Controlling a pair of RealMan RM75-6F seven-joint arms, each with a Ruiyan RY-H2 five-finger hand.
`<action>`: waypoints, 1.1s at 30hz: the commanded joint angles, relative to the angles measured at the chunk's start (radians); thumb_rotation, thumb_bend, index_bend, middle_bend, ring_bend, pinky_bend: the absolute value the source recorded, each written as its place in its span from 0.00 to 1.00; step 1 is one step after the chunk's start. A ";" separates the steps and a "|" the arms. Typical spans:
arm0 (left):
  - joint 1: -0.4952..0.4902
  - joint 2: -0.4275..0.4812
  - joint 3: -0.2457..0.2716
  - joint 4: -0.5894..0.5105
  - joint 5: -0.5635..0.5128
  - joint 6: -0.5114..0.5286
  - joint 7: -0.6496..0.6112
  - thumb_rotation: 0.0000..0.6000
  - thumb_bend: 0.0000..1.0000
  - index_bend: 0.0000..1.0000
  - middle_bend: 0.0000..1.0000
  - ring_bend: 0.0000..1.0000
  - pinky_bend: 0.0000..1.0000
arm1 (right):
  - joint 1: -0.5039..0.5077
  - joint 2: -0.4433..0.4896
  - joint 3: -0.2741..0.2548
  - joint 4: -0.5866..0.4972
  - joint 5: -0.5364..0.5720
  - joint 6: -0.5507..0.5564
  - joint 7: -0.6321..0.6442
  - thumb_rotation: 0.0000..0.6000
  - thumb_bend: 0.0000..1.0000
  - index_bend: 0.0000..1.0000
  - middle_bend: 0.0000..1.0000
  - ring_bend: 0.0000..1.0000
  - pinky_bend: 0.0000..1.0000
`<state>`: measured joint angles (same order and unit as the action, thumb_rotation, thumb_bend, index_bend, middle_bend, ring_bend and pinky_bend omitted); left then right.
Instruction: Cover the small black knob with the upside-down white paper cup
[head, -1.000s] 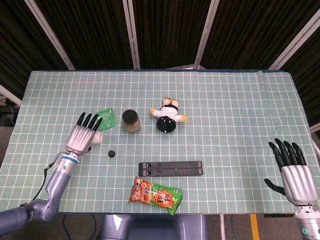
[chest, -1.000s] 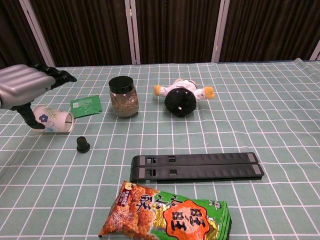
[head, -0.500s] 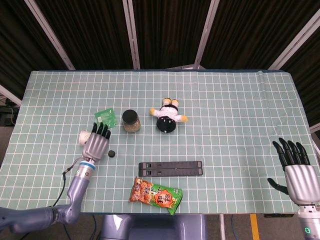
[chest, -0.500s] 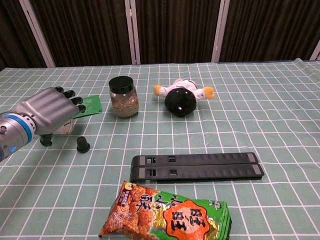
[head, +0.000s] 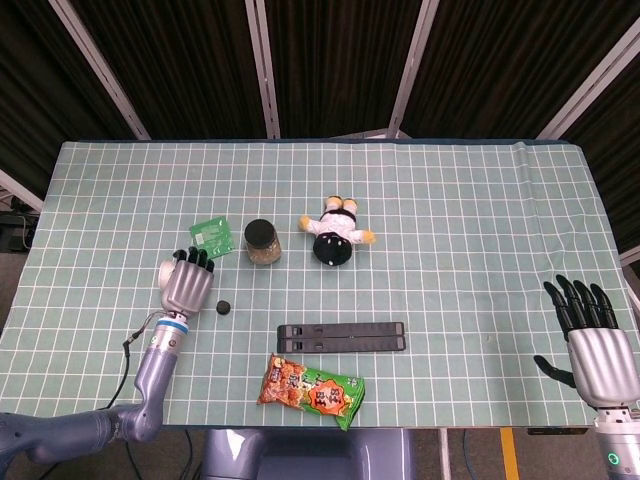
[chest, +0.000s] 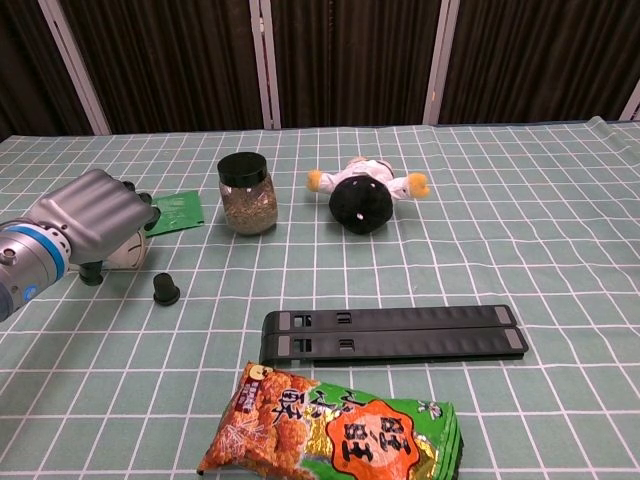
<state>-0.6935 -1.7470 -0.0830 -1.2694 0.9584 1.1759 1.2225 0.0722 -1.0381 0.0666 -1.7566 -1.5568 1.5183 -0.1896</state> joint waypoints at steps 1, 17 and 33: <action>0.000 -0.007 0.004 0.016 0.008 0.003 -0.008 1.00 0.07 0.37 0.27 0.27 0.37 | 0.000 0.000 0.000 0.000 0.000 0.000 0.001 1.00 0.00 0.00 0.00 0.00 0.00; 0.058 0.111 -0.106 -0.181 0.048 0.028 -0.392 1.00 0.18 0.50 0.36 0.34 0.42 | -0.002 0.005 -0.003 -0.002 -0.006 0.005 0.010 1.00 0.00 0.00 0.00 0.00 0.00; 0.195 0.206 -0.283 -0.275 0.141 -0.134 -1.483 1.00 0.18 0.50 0.35 0.32 0.42 | 0.000 0.002 -0.007 -0.008 -0.013 0.001 -0.001 1.00 0.00 0.00 0.00 0.00 0.00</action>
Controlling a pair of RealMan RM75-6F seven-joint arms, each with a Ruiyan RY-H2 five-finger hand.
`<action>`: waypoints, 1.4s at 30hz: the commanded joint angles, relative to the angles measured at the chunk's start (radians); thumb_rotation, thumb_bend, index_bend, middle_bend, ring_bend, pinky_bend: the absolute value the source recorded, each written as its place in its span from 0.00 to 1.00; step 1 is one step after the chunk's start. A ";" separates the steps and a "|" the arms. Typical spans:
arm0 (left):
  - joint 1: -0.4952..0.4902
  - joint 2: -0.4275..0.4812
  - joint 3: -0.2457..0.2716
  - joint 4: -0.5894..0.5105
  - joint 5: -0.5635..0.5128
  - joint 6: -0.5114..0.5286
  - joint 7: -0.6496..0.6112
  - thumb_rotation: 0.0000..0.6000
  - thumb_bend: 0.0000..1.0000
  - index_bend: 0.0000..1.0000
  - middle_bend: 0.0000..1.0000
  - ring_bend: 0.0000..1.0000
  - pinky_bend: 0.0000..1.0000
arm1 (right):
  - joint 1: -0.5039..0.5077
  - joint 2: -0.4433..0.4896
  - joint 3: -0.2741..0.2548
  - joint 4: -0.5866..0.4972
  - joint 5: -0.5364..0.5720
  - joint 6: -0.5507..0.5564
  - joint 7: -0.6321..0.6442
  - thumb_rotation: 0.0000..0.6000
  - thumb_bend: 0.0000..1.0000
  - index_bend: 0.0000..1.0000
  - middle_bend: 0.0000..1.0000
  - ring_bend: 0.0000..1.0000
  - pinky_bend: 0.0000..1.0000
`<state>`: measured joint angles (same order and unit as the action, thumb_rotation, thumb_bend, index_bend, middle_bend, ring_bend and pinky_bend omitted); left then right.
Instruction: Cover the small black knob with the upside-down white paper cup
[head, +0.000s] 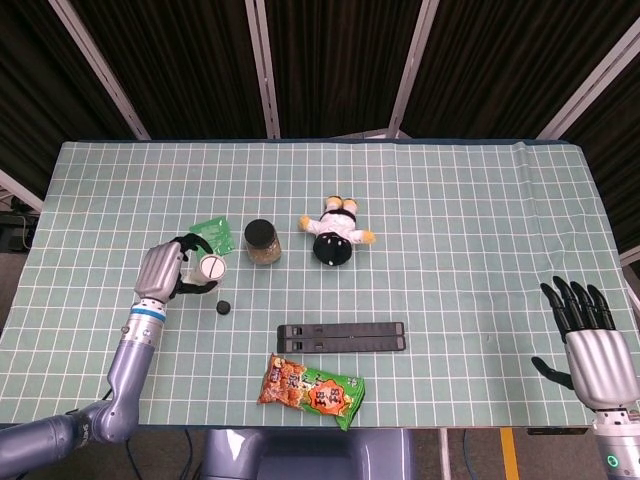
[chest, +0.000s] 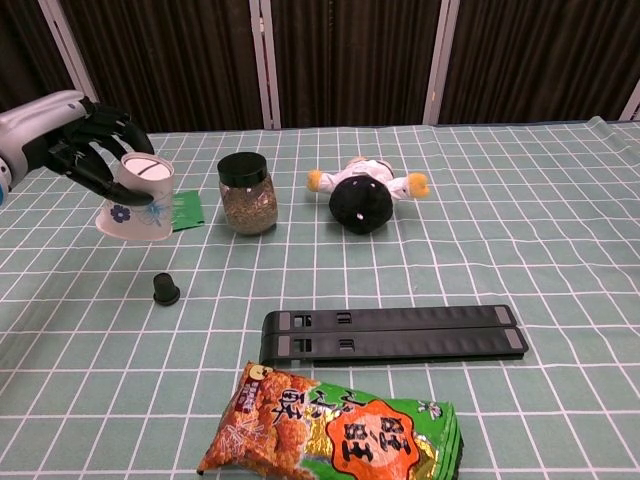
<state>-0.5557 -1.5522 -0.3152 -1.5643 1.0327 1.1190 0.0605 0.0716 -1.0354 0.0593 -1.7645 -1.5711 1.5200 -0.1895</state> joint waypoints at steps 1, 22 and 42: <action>0.059 0.003 -0.047 0.033 0.078 -0.086 -0.360 1.00 0.18 0.50 0.35 0.32 0.42 | 0.001 -0.001 0.000 0.000 0.002 -0.002 -0.002 1.00 0.00 0.00 0.00 0.00 0.00; 0.050 -0.165 0.104 0.379 0.321 -0.101 -0.765 1.00 0.18 0.50 0.35 0.32 0.42 | -0.002 0.007 0.002 0.005 0.009 0.001 0.016 1.00 0.00 0.00 0.00 0.00 0.00; 0.078 -0.023 0.126 0.283 0.350 -0.017 -0.615 1.00 0.17 0.00 0.00 0.00 0.00 | -0.001 0.014 0.003 -0.003 0.005 0.002 0.027 1.00 0.00 0.00 0.00 0.00 0.00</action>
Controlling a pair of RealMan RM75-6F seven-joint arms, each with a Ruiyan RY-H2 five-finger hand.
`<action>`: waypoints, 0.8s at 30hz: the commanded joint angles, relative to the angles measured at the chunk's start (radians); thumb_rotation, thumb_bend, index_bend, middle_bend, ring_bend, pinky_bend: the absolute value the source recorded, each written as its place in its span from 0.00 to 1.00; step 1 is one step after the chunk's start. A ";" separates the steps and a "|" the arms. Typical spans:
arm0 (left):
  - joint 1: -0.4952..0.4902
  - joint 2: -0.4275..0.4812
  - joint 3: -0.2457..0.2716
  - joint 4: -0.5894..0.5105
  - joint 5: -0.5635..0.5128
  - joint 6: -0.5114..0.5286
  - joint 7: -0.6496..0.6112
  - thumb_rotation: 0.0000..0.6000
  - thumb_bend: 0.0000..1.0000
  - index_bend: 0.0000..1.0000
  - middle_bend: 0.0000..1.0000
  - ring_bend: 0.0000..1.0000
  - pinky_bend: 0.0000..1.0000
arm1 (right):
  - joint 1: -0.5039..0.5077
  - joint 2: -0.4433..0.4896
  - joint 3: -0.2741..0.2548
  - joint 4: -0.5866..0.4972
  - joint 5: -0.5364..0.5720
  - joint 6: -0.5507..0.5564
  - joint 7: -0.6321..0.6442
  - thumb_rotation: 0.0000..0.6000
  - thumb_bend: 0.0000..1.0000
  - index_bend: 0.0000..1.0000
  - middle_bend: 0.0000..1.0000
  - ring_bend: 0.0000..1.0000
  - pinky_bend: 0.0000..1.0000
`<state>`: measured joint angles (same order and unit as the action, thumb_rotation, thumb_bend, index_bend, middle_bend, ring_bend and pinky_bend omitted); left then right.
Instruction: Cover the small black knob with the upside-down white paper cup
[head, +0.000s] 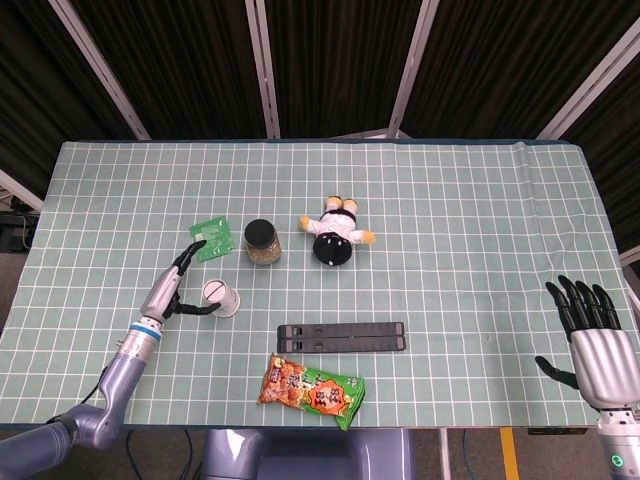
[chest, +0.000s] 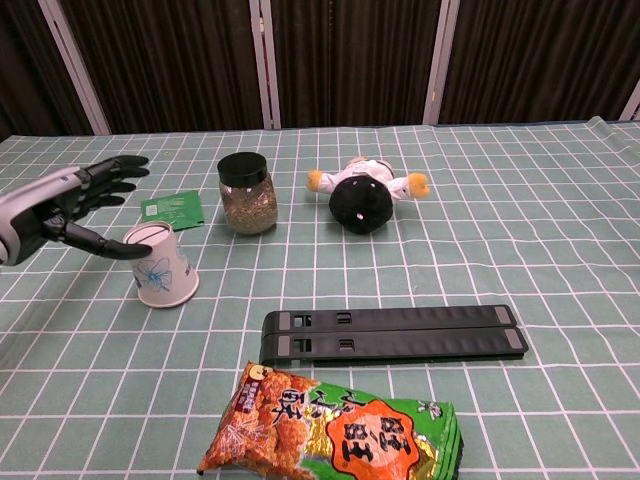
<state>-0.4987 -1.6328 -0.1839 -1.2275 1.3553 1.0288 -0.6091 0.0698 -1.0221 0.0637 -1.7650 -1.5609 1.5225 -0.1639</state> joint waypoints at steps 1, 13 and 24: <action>0.036 0.090 0.000 -0.092 0.048 0.113 0.083 1.00 0.17 0.00 0.00 0.00 0.00 | 0.001 0.002 -0.003 -0.005 -0.010 0.001 0.002 1.00 0.00 0.00 0.00 0.00 0.00; 0.244 0.394 0.097 -0.452 0.133 0.428 0.568 1.00 0.17 0.00 0.00 0.00 0.00 | -0.008 0.017 -0.020 -0.031 -0.072 0.030 0.015 1.00 0.00 0.00 0.00 0.00 0.00; 0.381 0.491 0.181 -0.583 0.140 0.552 0.818 1.00 0.17 0.00 0.00 0.00 0.00 | -0.015 0.019 -0.021 -0.023 -0.083 0.045 0.015 1.00 0.00 0.00 0.00 0.00 0.00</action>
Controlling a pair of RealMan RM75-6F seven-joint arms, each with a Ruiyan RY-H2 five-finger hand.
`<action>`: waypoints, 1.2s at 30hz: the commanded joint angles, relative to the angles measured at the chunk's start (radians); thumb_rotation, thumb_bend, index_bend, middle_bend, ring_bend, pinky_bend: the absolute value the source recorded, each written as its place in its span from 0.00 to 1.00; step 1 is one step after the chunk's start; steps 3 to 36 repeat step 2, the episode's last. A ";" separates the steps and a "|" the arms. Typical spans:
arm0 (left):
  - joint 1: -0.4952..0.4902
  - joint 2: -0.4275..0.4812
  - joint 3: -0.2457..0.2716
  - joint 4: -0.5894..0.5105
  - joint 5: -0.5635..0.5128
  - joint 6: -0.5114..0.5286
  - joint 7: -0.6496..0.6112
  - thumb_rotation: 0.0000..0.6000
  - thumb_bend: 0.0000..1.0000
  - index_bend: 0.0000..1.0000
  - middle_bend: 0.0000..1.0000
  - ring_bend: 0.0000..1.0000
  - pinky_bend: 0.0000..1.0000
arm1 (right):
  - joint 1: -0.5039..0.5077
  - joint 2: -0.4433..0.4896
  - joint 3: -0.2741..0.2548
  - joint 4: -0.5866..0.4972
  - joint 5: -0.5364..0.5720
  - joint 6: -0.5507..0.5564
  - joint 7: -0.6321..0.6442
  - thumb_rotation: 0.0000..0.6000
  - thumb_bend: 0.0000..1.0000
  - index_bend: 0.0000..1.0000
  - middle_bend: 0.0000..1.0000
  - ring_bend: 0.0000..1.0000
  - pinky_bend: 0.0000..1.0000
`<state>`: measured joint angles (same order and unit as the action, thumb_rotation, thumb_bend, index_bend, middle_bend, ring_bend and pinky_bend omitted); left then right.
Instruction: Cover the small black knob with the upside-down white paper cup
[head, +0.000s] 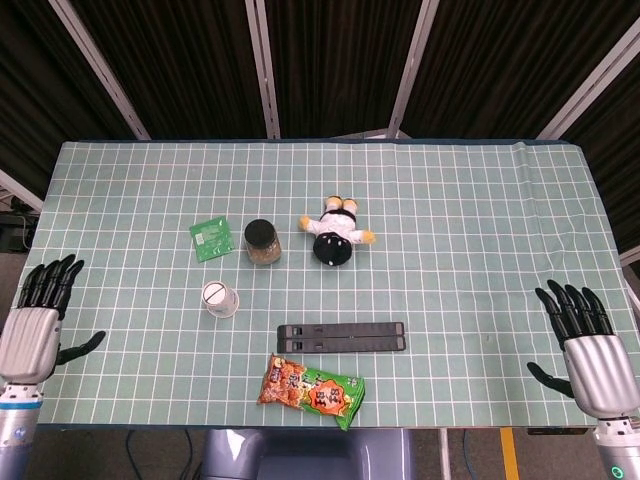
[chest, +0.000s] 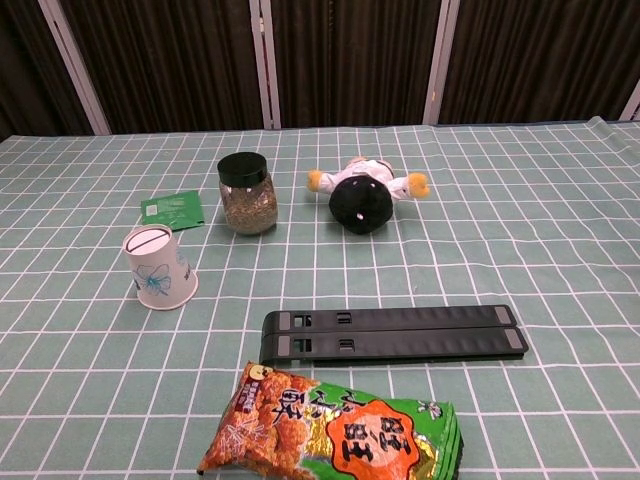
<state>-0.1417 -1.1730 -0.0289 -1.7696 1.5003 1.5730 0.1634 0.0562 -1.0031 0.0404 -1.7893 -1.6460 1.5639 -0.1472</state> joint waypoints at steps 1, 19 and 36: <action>0.028 0.041 0.029 -0.053 -0.006 0.005 0.057 1.00 0.17 0.00 0.00 0.00 0.00 | -0.003 0.000 0.003 0.001 0.002 0.007 -0.002 1.00 0.00 0.00 0.00 0.00 0.00; 0.031 0.049 0.030 -0.061 -0.004 0.008 0.074 1.00 0.17 0.00 0.00 0.00 0.00 | -0.005 0.001 0.004 -0.001 0.002 0.013 0.000 1.00 0.00 0.00 0.00 0.00 0.00; 0.031 0.049 0.030 -0.061 -0.004 0.008 0.074 1.00 0.17 0.00 0.00 0.00 0.00 | -0.005 0.001 0.004 -0.001 0.002 0.013 0.000 1.00 0.00 0.00 0.00 0.00 0.00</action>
